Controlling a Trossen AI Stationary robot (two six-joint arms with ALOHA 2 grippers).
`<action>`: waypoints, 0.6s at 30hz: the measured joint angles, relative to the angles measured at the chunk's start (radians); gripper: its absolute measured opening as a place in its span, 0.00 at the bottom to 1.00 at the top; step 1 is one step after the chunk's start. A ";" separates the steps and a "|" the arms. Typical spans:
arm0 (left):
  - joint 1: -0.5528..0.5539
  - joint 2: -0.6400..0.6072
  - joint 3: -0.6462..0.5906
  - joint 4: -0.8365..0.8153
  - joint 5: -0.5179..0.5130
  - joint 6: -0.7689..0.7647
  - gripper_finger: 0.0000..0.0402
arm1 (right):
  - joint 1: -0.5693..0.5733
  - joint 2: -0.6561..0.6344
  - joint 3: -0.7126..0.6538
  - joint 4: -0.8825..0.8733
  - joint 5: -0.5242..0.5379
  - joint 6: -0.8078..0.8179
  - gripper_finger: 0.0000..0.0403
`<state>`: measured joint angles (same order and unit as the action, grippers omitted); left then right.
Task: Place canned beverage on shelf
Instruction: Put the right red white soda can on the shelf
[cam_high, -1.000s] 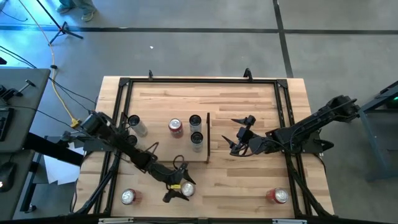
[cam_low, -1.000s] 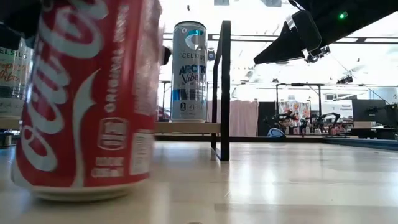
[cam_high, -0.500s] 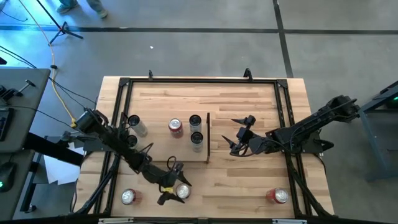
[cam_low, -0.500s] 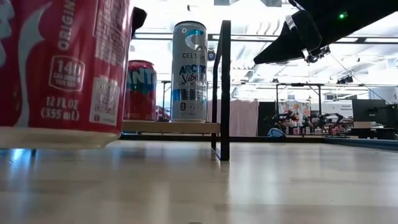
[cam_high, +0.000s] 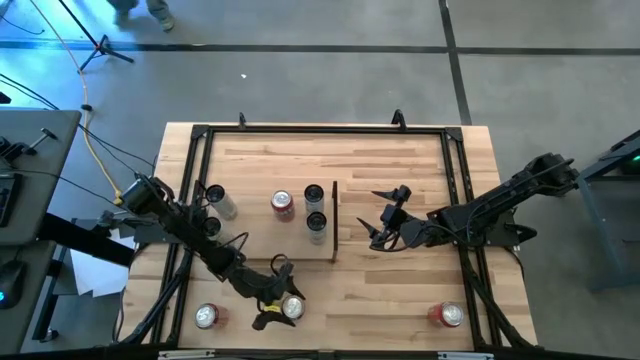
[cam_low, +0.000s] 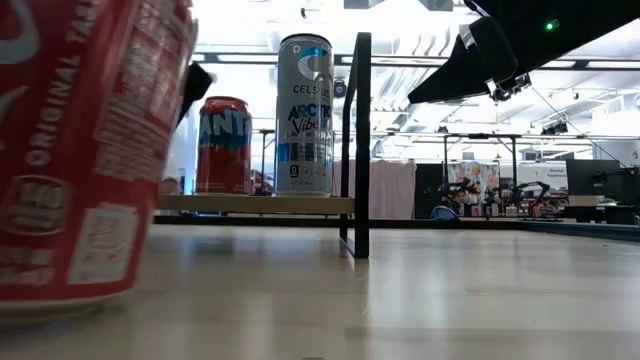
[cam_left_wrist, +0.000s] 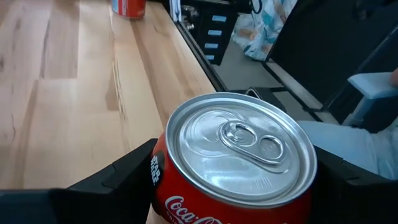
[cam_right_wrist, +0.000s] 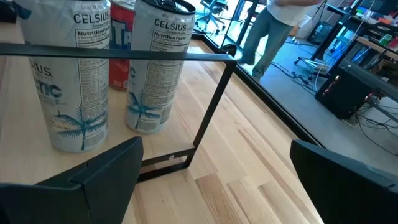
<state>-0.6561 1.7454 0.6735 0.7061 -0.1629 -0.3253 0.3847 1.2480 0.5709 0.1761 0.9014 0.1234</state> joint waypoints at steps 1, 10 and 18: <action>-0.003 0.000 0.000 -0.003 -0.001 -0.007 0.69 | 0.000 0.000 0.000 0.001 0.000 0.000 0.98; -0.042 -0.002 0.002 -0.027 -0.056 -0.065 0.69 | 0.000 0.000 0.000 0.000 0.000 0.000 0.98; -0.094 -0.002 0.002 -0.035 -0.170 -0.085 0.69 | 0.000 0.000 0.000 0.001 0.000 0.000 0.98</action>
<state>-0.7500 1.7432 0.6750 0.6712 -0.3334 -0.4102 0.3849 1.2480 0.5709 0.1768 0.9016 0.1234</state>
